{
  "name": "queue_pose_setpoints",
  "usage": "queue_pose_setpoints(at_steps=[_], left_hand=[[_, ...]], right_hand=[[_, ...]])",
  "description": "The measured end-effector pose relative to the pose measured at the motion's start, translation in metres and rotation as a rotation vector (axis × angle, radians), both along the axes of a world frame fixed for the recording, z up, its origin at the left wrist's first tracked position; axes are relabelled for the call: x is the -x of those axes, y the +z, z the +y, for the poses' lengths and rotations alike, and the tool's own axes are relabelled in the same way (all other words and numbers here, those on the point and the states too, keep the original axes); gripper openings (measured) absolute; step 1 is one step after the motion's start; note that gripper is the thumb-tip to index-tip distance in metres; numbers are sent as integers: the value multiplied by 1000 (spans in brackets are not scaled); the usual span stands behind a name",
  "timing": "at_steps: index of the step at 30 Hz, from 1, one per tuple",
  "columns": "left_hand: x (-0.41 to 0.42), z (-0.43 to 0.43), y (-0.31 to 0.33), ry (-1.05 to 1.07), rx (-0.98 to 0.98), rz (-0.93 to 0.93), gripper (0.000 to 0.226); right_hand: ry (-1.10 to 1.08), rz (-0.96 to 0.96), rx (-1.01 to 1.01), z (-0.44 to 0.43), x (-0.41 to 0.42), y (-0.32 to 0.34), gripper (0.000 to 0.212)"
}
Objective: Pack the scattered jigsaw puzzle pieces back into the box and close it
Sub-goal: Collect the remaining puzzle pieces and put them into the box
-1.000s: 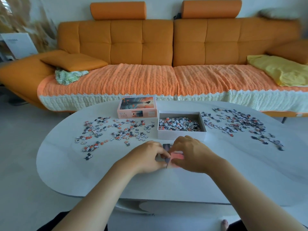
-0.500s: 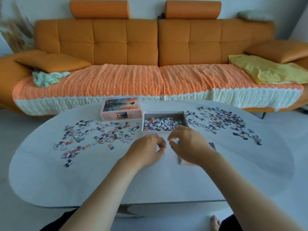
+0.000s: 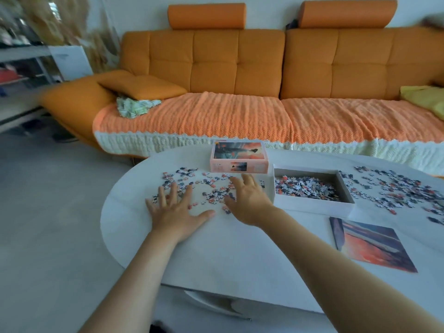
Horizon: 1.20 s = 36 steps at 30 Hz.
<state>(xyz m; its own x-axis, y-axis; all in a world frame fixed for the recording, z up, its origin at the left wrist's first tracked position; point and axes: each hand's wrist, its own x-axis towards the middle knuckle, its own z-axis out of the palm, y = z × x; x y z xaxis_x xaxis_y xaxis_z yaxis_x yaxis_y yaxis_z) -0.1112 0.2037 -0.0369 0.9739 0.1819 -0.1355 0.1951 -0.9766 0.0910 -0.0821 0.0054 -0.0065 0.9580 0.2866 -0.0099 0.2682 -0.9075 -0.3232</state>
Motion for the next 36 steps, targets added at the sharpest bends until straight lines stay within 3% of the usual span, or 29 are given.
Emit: queue_pose_setpoints(at_steps=[3,6,9,12,16,18,21,23,27,31,33,36], left_hand=[[-8,8,-5,-64,59,-11,107],[-17,6,-8,-189,128,-105,99],[-24,5,-10,-275,257,-279,83],[-29,4,-11,-324,338,-421,62],[-34,6,-7,-291,328,-564,47],[-36,10,-6,-187,226,-504,57],[-37,21,-8,-49,168,-250,78],[-35,24,-9,-81,196,-205,78],[-27,25,-2,-196,460,-415,45],[-21,28,3,-224,516,-512,32],[-24,33,1,-205,447,-497,42],[-25,40,-6,-199,255,-248,79]], right_hand=[[-177,116,152,4,-23,-7,71],[-230,114,109,11,-34,-24,74],[-135,-35,33,15,-30,-41,63],[-15,-183,-167,14,-25,-45,45],[84,-214,-311,18,-35,-38,32],[78,-176,-221,21,-43,-33,40],[94,-38,-19,27,-49,-34,58],[154,-34,-42,31,-45,-36,53],[250,-125,-283,37,-35,-30,30],[233,-165,-351,47,-43,-19,28],[232,-132,-248,55,-48,-16,34],[319,-1,-68,61,-47,-15,46]])
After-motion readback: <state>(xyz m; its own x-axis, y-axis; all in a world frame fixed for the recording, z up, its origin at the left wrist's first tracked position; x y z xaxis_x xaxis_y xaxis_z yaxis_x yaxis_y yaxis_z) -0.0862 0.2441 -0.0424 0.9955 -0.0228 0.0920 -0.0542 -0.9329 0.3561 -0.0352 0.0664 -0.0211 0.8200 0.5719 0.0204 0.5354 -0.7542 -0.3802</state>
